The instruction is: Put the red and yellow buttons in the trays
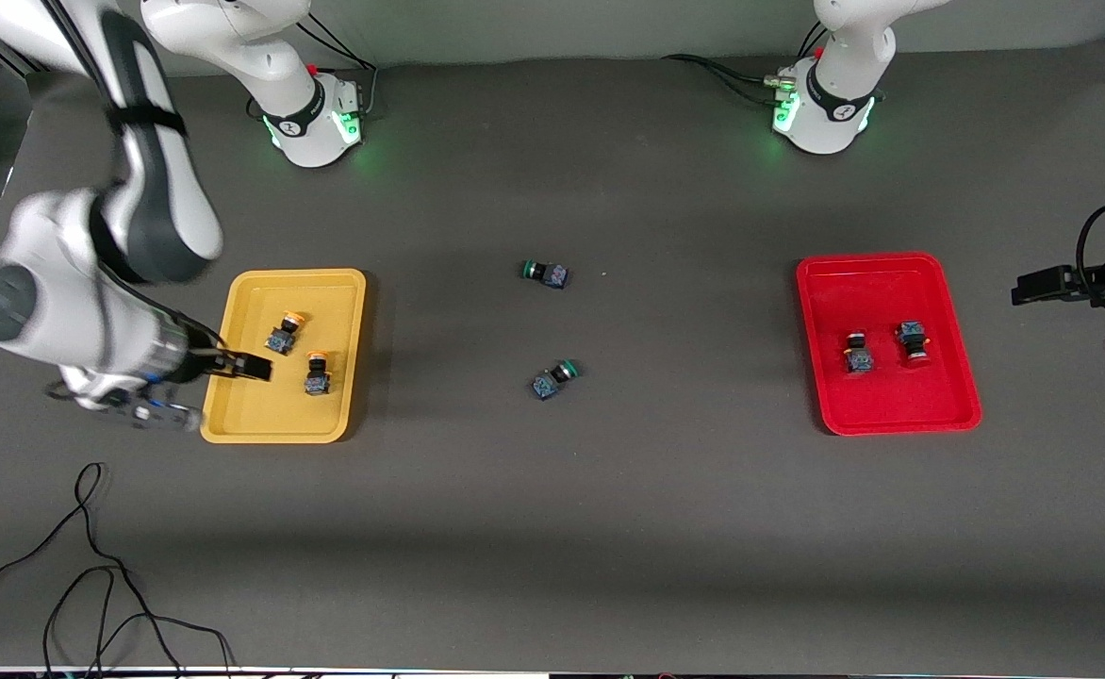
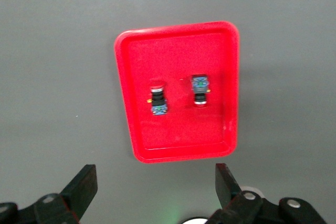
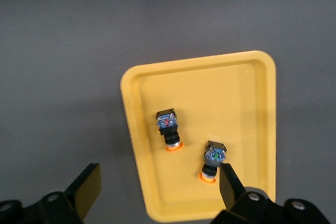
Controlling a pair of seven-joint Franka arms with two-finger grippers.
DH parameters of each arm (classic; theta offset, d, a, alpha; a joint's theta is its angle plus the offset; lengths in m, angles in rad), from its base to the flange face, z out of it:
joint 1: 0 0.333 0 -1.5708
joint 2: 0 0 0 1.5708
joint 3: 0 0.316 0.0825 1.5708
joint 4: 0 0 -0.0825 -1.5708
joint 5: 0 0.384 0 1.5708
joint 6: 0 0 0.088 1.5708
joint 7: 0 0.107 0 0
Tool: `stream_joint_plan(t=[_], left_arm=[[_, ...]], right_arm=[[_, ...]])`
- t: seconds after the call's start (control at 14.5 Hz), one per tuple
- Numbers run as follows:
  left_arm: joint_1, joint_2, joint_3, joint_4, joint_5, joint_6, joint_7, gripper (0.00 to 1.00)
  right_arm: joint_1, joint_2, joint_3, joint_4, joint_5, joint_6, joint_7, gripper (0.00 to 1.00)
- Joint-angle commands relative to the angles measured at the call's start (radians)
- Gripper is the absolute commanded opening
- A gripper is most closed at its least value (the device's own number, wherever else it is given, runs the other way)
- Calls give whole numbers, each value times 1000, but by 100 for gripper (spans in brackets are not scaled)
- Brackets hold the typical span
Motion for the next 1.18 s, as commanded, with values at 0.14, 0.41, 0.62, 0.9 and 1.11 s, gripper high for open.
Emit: stream_joint_plan(t=[0.14,0.41,0.62,0.9,1.11], left_arm=[[-44,-68,-31,4,-15,-45,-14,100],[-322,-73,162,24,-15,-47,-90,100],[-405,-70,217,44,-30,-38,-150,100],[-402,-71,214,56,-56,-34,-164,100],[-398,-71,216,55,-54,-31,-161,100]], right_arm=[[-47,-232,52,0,-51,-64,-97,100],[-54,-256,41,120,-49,-242,-105,100],[-54,-227,43,119,-61,-242,-102,100],[-46,-222,49,132,-61,-244,-102,100],[-48,-224,41,131,-62,-255,-107,100]])
